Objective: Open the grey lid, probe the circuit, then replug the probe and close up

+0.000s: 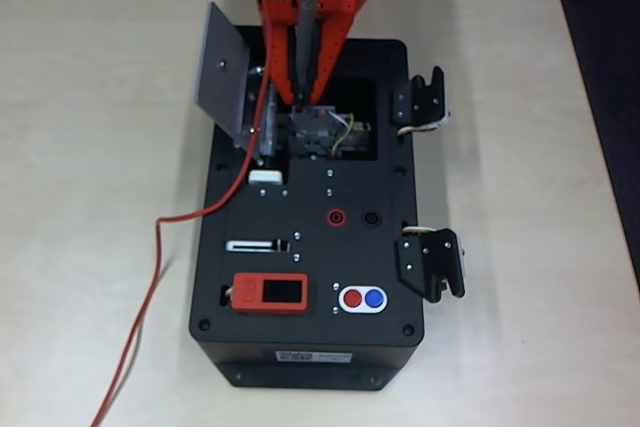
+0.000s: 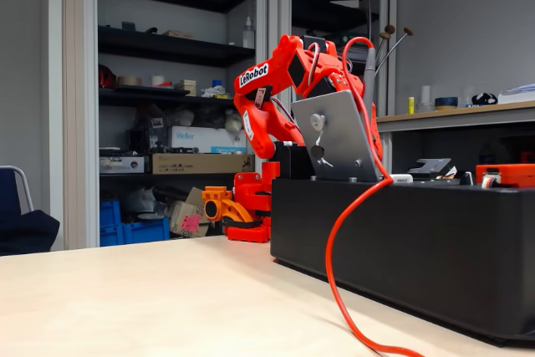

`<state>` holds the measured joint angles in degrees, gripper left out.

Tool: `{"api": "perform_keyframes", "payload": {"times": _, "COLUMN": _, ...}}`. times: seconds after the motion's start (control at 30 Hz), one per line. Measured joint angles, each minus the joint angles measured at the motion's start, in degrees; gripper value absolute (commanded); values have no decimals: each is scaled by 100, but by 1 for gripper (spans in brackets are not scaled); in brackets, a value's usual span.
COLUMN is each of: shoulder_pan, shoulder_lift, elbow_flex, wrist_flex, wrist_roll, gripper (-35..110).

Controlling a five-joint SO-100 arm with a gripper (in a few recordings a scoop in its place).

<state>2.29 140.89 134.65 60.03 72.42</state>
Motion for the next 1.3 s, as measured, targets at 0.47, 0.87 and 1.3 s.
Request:
{"api": "perform_keyframes", "payload": {"times": 0.47, "shoulder_pan": 0, "shoulder_lift": 0, "elbow_flex": 0, "wrist_flex": 0, "wrist_roll": -88, "gripper": 0}}
{"api": "perform_keyframes", "payload": {"times": 0.87, "shoulder_pan": 9, "shoulder_lift": -545, "elbow_flex": -1116, "wrist_flex": 932, "wrist_roll": -193, "gripper": 0}}
{"api": "perform_keyframes", "payload": {"times": 1.3, "shoulder_pan": -202, "shoulder_lift": -1450, "elbow_flex": -2672, "wrist_flex": 1169, "wrist_roll": -132, "gripper": 0}}
